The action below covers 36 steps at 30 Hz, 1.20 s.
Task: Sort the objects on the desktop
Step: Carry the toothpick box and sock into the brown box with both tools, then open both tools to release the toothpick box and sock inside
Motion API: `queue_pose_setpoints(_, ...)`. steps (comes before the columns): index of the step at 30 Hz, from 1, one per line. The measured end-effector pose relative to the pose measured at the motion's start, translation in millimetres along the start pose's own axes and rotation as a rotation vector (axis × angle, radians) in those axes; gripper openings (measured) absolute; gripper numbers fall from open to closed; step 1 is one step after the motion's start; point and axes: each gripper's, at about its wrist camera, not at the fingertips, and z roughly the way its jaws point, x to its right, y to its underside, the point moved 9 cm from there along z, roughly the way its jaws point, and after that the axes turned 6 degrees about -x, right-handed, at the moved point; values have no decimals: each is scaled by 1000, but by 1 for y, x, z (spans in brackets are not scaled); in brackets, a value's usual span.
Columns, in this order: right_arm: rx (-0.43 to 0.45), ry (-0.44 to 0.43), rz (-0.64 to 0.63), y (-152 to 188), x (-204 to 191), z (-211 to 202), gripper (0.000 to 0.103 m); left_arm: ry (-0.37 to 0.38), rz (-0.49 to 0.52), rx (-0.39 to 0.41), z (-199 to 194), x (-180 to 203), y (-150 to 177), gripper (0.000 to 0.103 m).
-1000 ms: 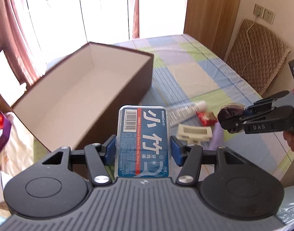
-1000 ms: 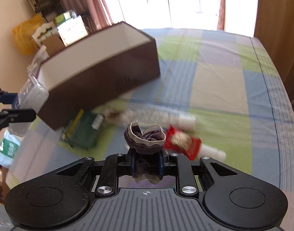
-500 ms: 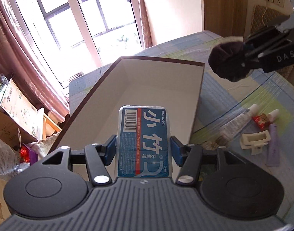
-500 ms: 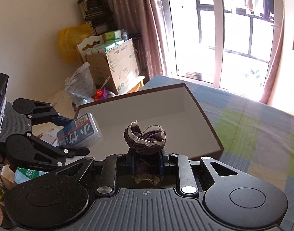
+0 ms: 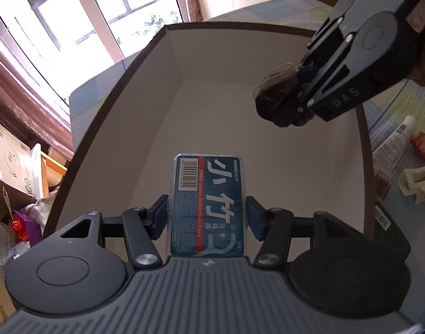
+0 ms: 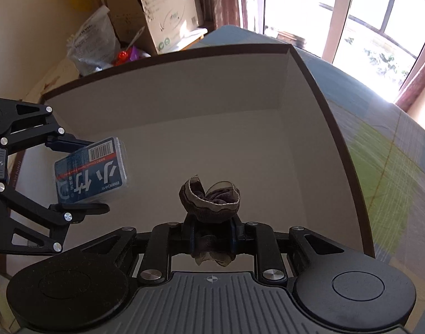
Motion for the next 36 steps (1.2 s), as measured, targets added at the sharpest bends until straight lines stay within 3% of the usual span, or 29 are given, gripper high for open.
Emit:
queue_pose_setpoints(7,-96,23,-12,-11,12,32,25,34,-6,-112,41,-9,3,53)
queue_pose_setpoints(15,-150,53,-38,-22,15,52,28,-4,-60,-201,63,-27,4,56)
queue_pose_setpoints(16,-154,59,-40,-23,16,54,60,-13,-61,-200,62,-28,4,67)
queue_pose_setpoints(17,-157,65,-42,-25,16,56,81,-22,-61,-199,62,-29,4,75)
queue_pose_setpoints(18,-150,67,-51,-27,15,56,93,-32,-62,-197,61,-30,3,87)
queue_pose_setpoints(25,-128,80,-97,-33,9,56,93,-36,-82,-200,55,-36,10,89)
queue_pose_setpoints(32,-111,79,-100,6,-6,35,93,-46,-94,-211,49,-38,14,89)
queue_pose_setpoints(36,-88,76,-101,7,-10,21,93,-48,-101,-207,42,-36,11,89)
